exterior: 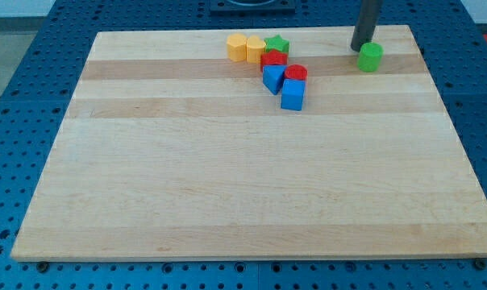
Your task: Push the green circle diagonally to the blue cube
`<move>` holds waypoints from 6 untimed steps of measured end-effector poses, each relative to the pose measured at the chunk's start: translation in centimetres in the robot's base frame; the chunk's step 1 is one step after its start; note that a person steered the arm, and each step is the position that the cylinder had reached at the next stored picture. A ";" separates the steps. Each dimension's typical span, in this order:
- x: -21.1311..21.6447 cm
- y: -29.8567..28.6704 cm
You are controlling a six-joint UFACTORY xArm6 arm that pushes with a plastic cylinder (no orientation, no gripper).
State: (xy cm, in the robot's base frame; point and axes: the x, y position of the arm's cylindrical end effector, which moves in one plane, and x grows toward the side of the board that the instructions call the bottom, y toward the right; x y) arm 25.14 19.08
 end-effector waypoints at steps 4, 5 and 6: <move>0.6 2.4; 1.5 3.8; 3.2 3.0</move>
State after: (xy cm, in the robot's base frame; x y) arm 28.35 22.07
